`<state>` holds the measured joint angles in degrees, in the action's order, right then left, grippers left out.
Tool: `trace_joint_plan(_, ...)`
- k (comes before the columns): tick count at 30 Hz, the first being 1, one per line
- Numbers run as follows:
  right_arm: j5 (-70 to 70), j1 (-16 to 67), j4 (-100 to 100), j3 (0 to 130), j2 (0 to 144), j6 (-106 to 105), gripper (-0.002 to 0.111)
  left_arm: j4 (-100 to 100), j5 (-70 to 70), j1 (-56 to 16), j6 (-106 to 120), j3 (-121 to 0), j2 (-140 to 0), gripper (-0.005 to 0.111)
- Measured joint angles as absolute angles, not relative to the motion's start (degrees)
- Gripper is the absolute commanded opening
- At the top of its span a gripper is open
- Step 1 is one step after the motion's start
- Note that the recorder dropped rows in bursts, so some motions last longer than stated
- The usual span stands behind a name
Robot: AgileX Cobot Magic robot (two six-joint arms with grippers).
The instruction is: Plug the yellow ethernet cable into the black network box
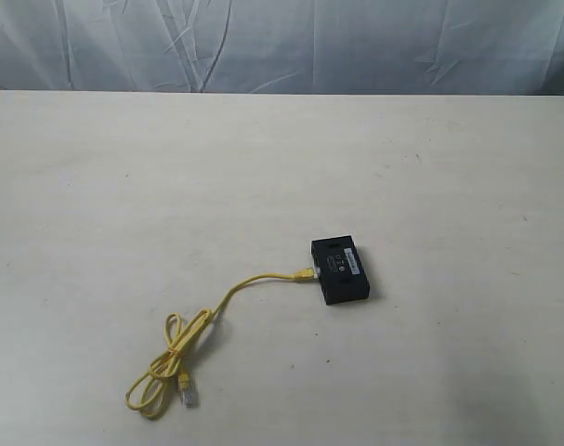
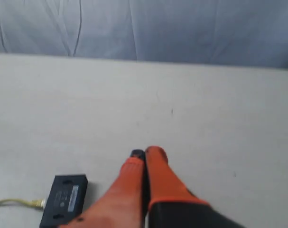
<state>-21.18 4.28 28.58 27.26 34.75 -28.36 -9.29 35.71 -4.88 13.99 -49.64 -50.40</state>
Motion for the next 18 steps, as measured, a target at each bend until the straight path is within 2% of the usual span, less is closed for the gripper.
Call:
trace_joint_plan(9,-19.38,4.28,28.73,22.85,12.49,-28.32,-0.001,-9.29,36.71,-4.67,13.99,-46.73,-41.29,0.0)
trace_joint_plan(18,-19.38,4.28,28.97,22.75,3.3,-28.19,-0.001,-9.29,36.95,-4.67,13.99,-46.73,-40.31,0.0)
